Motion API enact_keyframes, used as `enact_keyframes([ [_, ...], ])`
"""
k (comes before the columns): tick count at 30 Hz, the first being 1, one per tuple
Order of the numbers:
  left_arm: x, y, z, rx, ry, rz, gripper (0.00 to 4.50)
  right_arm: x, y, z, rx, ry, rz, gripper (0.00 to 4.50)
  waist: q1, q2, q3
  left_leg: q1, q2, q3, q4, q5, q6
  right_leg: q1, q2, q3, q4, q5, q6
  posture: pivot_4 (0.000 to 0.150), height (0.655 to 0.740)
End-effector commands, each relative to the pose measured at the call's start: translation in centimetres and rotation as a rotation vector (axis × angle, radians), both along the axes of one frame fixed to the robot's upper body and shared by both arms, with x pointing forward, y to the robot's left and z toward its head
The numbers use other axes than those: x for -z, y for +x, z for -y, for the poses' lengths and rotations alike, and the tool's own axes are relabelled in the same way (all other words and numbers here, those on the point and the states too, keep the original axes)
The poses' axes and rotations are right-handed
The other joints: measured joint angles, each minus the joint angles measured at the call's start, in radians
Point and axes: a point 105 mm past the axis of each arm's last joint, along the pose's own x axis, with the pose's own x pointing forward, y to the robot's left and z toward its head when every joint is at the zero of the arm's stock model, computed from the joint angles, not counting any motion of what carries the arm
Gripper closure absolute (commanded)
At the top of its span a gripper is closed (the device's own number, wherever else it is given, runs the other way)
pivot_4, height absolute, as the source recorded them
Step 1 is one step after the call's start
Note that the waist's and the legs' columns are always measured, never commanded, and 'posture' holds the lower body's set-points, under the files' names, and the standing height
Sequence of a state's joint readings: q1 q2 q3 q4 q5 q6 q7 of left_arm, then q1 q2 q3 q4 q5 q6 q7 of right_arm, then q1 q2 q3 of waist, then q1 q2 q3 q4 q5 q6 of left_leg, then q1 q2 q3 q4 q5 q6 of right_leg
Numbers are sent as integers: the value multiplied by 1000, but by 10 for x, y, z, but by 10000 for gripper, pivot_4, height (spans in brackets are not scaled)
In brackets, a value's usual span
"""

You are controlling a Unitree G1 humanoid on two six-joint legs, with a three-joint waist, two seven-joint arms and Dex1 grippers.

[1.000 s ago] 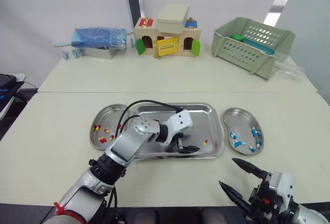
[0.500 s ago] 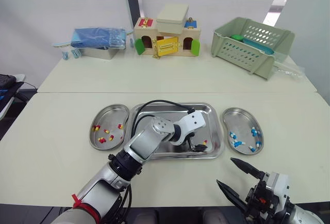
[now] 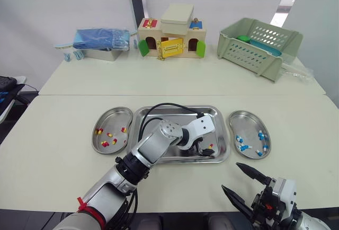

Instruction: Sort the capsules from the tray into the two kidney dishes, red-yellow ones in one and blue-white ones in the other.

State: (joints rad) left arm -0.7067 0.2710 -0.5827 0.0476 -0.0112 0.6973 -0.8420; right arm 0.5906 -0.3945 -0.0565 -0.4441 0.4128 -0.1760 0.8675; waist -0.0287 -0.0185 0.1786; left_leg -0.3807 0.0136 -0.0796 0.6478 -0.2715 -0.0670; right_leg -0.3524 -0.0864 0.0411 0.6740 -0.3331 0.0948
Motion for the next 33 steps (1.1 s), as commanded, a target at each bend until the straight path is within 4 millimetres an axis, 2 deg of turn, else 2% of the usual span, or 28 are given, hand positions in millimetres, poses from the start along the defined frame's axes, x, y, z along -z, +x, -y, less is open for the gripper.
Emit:
enact_keyframes([
  [1, -1, -4, 1, 22, 13, 18, 16238, -2, -1, 2, 5, -2, 22, 0, 0, 0, 0, 0, 0, 0, 0, 0, 0, 0, 0, 0, 0, 0, 0, 1500, 7400],
  [10, 0, -6, 0, 23, 17, 17, 43919, 2, -2, 5, 9, -2, 20, 0, 0, 0, 0, 0, 0, 0, 0, 0, 0, 0, 0, 0, 0, 0, 0, 1500, 7400],
  [20, -3, -4, 1, 30, -2, 24, 44768, 6, -3, 6, 4, -3, 18, 0, 0, 0, 0, 0, 0, 0, 0, 0, 0, 0, 0, 0, 0, 0, 0, 1500, 7400],
  [24, -15, -3, -1, 38, -58, 29, 44768, 5, -3, 5, -5, -3, 22, 0, 0, 0, 0, 0, 0, 0, 0, 0, 0, 0, 0, 0, 0, 0, 0, 1500, 7400],
  [28, -36, 9, -24, -43, -123, 73, 44768, 1, -6, 6, -59, -26, 33, 0, -3, 0, 0, 0, 0, 0, 0, 0, 0, 0, 0, 0, 0, 0, 0, 1500, 7400],
  [33, -54, 21, -79, -237, -128, 112, 44768, -2, -10, 7, -170, -49, 33, 0, -3, 1, 0, 0, 0, 0, 0, 0, 0, 0, 0, 0, 0, 0, 0, 1500, 7400],
])
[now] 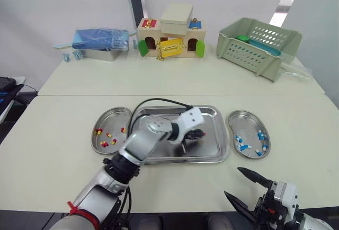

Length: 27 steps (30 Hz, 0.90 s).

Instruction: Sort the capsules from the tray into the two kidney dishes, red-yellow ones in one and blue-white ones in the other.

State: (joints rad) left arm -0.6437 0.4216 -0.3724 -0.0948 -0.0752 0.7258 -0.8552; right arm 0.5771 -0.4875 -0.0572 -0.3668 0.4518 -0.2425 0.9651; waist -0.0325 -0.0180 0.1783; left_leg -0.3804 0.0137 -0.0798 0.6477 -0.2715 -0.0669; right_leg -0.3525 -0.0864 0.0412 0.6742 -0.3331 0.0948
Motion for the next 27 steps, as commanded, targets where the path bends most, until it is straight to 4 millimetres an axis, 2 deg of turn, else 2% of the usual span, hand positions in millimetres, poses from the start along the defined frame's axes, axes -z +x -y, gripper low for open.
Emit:
enact_keyframes([
  [1, -22, 5, -35, -140, -32, 50, 44768, -8, -4, -1, -95, -2, 31, 0, 1, 0, 0, 0, 0, 0, 0, 0, 0, 0, 0, 0, 0, 0, 0, 1500, 7400],
  [3, -28, 4, -64, -255, -31, 57, 44768, -4, -5, -2, -170, -12, 17, 0, 0, 0, 0, 0, 0, 0, 0, 0, 0, 0, 0, 0, 0, 0, 0, 1500, 7400],
  [5, -32, 1, -83, -330, -34, 60, 44768, -1, -3, -2, -217, -17, 7, 0, 2, 0, 0, 0, 0, 0, 0, 0, 0, 0, 0, 0, 0, 0, 0, 1500, 7400],
  [9, -43, -6, -111, -451, -47, 75, 44768, 0, 3, -1, -279, -12, 12, 0, 5, -1, 0, 0, 0, -1, 1, 0, 0, 1, 0, -1, 0, 0, 0, 1500, 7400],
  [12, -54, -16, -144, -607, -68, 85, 44768, 1, 11, 1, -318, -4, 22, 0, 3, -1, 1, 0, 0, -1, 1, 0, 0, 0, 0, -1, 0, 0, 0, 1500, 7400],
  [15, -54, -23, -160, -685, -72, 79, 44768, 1, 15, 3, -326, 0, 26, 0, 3, -1, 0, 0, 0, -1, 1, 0, 0, 0, 0, -1, 0, 0, 0, 1500, 7400],
  [17, -54, -28, -178, -773, -93, 90, 44768, 2, 18, 5, -333, -2, 23, 0, 3, -1, 0, 0, 0, -1, 1, 0, 0, 0, 0, -1, 0, 0, 0, 1500, 7400],
  [20, -47, -33, -191, -834, -81, 73, 44768, 3, 20, 6, -338, -1, 21, 0, 3, -1, 0, 0, 0, -1, 1, 0, 0, 0, 0, -1, 0, 0, 0, 1500, 7400],
  [27, -28, -34, -205, -891, -46, 35, 44768, -2, 31, 10, -293, 18, 45, 0, 4, -1, 0, 0, 0, -1, 1, 0, 0, 0, -1, -1, 0, 0, 0, 1500, 7400],
])
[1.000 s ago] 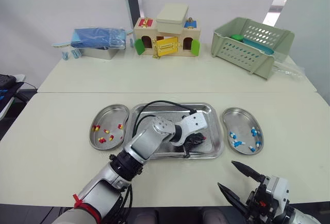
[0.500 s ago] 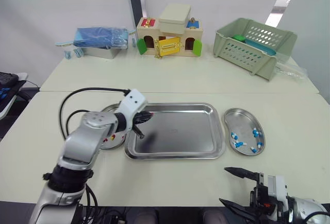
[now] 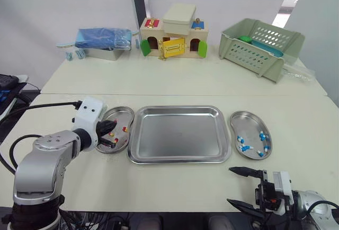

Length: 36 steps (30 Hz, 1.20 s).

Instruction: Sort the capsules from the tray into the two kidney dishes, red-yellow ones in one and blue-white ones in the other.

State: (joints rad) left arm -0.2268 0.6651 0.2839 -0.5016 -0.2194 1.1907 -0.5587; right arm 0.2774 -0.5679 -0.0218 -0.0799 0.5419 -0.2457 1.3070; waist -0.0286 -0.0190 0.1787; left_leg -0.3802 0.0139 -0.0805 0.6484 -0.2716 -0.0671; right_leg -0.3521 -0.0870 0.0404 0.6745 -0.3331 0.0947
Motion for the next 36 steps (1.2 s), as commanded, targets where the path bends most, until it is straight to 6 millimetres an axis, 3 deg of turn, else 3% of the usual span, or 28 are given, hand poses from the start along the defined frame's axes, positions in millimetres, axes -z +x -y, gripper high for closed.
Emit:
enact_keyframes([
  [1, -8, 3, -6, -20, 27, 42, 44768, -10, 6, 5, 34, 31, 37, 0, 0, 0, 0, 0, 0, 0, 0, 0, 0, 0, 0, 0, 0, 0, 0, 1500, 7400],
  [17, 0, 7, -11, -7, 31, 8, 44768, -10, 7, 12, 86, 22, 55, 0, 0, 0, 0, 0, 0, 0, 0, 0, 0, 0, 0, 0, 0, 0, 0, 1500, 7400],
  [20, 3, 5, -15, -5, 45, -29, 37289, -11, 7, 12, 87, 25, 56, 0, -1, 0, 0, 0, 0, 0, 0, 0, 0, 0, 0, 0, 0, 0, 0, 1500, 7400],
  [31, 3, 5, -18, -18, 44, -36, 2211, -12, 6, 11, 88, 27, 54, 0, 0, 0, 0, 0, 0, 0, 0, 0, 0, 0, 0, 0, 0, 0, 0, 1500, 7400],
  [32, 3, 5, -18, -19, 44, -34, 234, -12, 6, 11, 88, 27, 54, 0, 0, 0, 0, 0, 0, 0, 0, 0, 0, 0, 0, 0, 0, 0, 0, 1500, 7400],
  [36, 2, 4, -18, -12, 45, -30, 234, -14, 7, 12, 90, 26, 56, 0, 0, 0, 0, 0, 0, 0, 0, 0, 0, 0, 0, 0, 0, 0, 0, 1500, 7400],
])
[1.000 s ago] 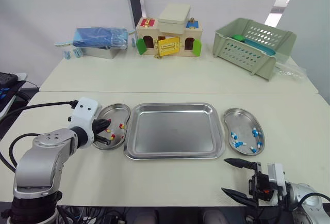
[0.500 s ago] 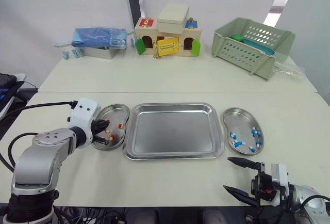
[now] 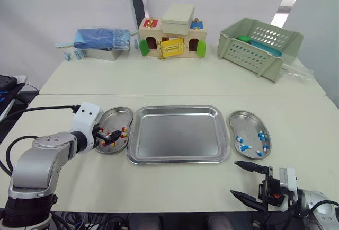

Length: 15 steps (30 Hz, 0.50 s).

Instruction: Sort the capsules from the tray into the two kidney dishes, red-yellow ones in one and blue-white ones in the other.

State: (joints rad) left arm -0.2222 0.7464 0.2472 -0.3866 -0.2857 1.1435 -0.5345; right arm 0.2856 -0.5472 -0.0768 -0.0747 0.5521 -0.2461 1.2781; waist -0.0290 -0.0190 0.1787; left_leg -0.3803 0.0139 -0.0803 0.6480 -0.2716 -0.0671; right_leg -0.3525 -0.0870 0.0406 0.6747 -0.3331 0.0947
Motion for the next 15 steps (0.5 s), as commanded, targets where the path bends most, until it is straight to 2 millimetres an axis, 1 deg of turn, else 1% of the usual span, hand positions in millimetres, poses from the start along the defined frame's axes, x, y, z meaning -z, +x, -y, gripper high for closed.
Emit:
enact_keyframes([
  [1, -11, 0, -4, 3, 27, 44, 234, -10, 2, 1, 6, 7, 37, 0, 0, 0, 0, 0, 0, 0, 0, 0, 0, 0, 0, 0, 0, 0, 0, 1500, 7400],
  [2, -13, 0, -4, 5, 22, 55, 234, -11, 2, 2, 6, 4, 33, 0, 0, 0, 0, 0, 0, 0, 0, 0, 0, 0, 0, 0, 0, 0, 0, 1500, 7400],
  [5, -33, -6, 6, 88, -56, 153, 234, -19, 4, 5, -3, -50, -7, 0, 0, 0, 0, 0, 0, 0, 0, 0, 0, 0, 0, 0, 0, 0, 0, 1500, 7400],
  [6, -45, -12, 5, 130, -81, 215, 234, -26, 7, 10, 5, -76, -40, 0, -1, 0, 0, 0, 0, 0, 0, 0, 0, 0, 0, 0, 0, 0, 0, 1500, 7400],
  [8, -58, -21, -2, 160, -96, 280, 234, -36, 11, 17, 23, -110, -85, 0, -3, 0, 0, -1, 0, 1, 0, 0, 0, -1, 0, 1, 0, 0, 0, 1500, 7400],
  [9, -61, -26, -13, 160, -81, 293, 234, -42, 16, 26, 45, -144, -112, 0, -5, 0, 0, 0, 0, 1, 0, 0, 0, -1, 0, 1, 0, 0, 0, 1500, 7400],
  [11, -62, -34, -28, 157, -49, 296, 234, -50, 23, 37, 76, -185, -148, 0, -5, 0, 0, 0, 0, 1, -1, 0, 0, 0, 0, 1, 0, 0, 0, 1500, 7400],
  [12, -63, -38, -42, 135, -42, 286, 234, -54, 28, 48, 100, -234, -184, 0, -4, 0, 0, 1, 0, 1, -1, 0, 0, 0, 0, 1, 0, 0, 0, 1500, 7400],
  [15, -63, -51, -79, 70, -1, 262, 234, -74, 47, 81, 220, -295, -223, 0, -2, 0, 0, 0, 0, 2, -1, 0, 0, 0, 0, 1, -1, 0, 0, 1500, 7400],
])
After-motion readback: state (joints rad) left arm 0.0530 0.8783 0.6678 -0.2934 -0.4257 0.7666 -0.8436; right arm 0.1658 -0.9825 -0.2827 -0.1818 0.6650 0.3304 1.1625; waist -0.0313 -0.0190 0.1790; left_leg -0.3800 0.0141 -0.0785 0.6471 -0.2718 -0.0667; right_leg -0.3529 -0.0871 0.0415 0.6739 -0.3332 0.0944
